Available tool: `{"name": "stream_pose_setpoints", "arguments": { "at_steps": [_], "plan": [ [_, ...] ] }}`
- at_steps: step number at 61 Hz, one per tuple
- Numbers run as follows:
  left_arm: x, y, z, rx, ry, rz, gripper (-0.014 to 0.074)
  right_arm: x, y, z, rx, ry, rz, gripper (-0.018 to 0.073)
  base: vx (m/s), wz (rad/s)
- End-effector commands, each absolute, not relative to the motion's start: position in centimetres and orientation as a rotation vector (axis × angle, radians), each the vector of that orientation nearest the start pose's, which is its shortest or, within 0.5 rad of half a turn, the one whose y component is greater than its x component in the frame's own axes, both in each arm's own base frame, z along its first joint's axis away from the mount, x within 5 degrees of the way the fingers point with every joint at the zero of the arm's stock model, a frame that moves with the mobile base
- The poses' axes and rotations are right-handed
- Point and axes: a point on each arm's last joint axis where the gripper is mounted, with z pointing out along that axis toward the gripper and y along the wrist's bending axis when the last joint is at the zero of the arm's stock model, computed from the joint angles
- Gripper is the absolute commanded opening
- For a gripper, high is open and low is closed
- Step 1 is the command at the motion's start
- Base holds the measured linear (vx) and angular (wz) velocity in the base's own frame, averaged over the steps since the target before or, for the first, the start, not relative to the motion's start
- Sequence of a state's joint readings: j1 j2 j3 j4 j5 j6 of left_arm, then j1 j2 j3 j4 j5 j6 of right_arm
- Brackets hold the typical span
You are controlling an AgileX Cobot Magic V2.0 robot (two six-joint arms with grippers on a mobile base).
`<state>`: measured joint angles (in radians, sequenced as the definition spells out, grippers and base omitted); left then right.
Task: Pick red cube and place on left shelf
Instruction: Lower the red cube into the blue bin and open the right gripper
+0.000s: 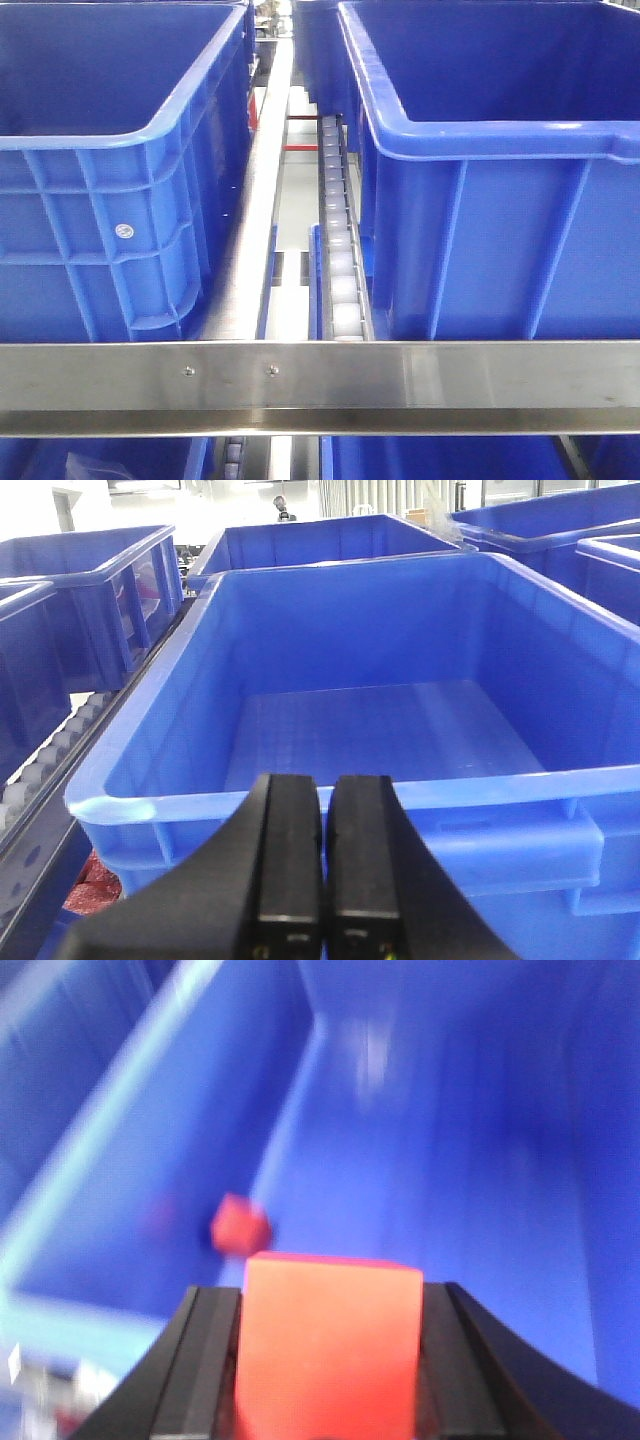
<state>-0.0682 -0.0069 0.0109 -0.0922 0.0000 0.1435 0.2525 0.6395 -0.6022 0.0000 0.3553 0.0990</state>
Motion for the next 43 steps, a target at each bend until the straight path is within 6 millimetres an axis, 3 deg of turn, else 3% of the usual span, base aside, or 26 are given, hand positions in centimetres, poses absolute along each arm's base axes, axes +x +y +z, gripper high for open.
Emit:
{"name": "stream_pose_setpoints", "arguments": {
  "at_steps": [1, 8, 24, 29, 34, 37, 40, 43],
  "plan": [
    [5.7, -0.3, 21.0, 0.079, 1.432, -0.015, 0.0106, 13.7, 3.5, 34.9, -0.140, 1.724, 0.252, 0.0057, 0.00, 0.00],
    [5.7, -0.3, 21.0, 0.079, 1.432, -0.015, 0.0106, 15.5, 4.0, 35.2, -0.139, 1.720, 0.252, 0.0057, 0.00, 0.00],
    [5.7, -0.3, 21.0, 0.079, 1.432, -0.015, 0.0106, 22.1, 5.7, 35.6, -0.149, 1.807, 0.240, 0.0074, 0.00, 0.00],
    [5.7, -0.3, 21.0, 0.079, 1.432, -0.015, 0.0106, 24.0, 6.2, 35.8, -0.150, 1.821, 0.239, 0.0189, 0.00, 0.00],
    [5.7, -0.3, 21.0, 0.079, 1.432, -0.015, 0.0106, 25.6, 6.6, 35.9, -0.151, 1.831, 0.238, 0.0421, 0.00, 0.00],
    [5.7, -0.3, 21.0, 0.079, 1.432, -0.015, 0.0106, 26.2, 6.7, 35.9, -0.151, 1.831, 0.238, 0.0515, 0.00, 0.00],
    [5.7, -0.3, 21.0, 0.079, 1.432, -0.015, 0.0106, 26.8, 6.9, 36.1, -0.151, 1.832, 0.237, 0.0585, 0.00, 0.00],
    [5.7, -0.3, 21.0, 0.079, 1.432, -0.015, 0.0106, 27.1, 7.0, 36.1, -0.151, 1.828, 0.238, 0.0595, 0.00, 0.00]
  ]
}}
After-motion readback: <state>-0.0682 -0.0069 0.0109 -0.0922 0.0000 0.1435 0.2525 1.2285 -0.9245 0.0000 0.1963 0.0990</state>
